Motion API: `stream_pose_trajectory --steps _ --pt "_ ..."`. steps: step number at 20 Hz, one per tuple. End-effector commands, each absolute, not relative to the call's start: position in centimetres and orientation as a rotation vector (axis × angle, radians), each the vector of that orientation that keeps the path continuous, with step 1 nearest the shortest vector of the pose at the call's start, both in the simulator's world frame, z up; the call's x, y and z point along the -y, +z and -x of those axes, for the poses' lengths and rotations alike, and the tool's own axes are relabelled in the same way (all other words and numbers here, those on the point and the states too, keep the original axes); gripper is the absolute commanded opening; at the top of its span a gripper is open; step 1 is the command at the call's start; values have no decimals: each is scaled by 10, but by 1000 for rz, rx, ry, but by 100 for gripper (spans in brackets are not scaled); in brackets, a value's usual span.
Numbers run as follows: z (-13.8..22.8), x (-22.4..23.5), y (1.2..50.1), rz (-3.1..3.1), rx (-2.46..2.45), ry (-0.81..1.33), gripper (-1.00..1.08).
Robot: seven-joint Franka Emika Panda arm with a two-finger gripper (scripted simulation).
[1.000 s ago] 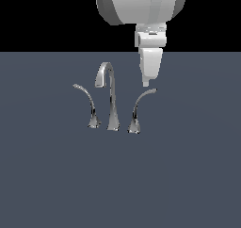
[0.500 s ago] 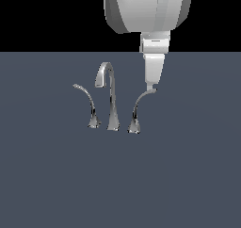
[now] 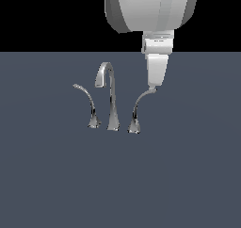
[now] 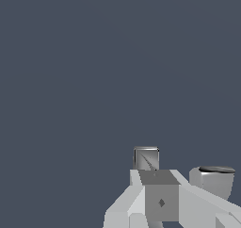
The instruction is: Turn on the faucet by rotating a designated handle.
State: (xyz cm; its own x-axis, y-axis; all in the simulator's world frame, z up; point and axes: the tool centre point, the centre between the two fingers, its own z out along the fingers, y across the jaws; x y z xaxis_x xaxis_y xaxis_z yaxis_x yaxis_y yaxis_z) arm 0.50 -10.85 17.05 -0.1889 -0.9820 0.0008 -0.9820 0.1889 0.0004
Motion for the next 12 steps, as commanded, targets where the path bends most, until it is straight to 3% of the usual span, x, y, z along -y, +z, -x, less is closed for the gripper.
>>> stream_pose_trajectory --steps 1,12 --pt "3 110 171 -2000 2422 0 -100" --pt "24 105 171 -2013 2421 8 -100"
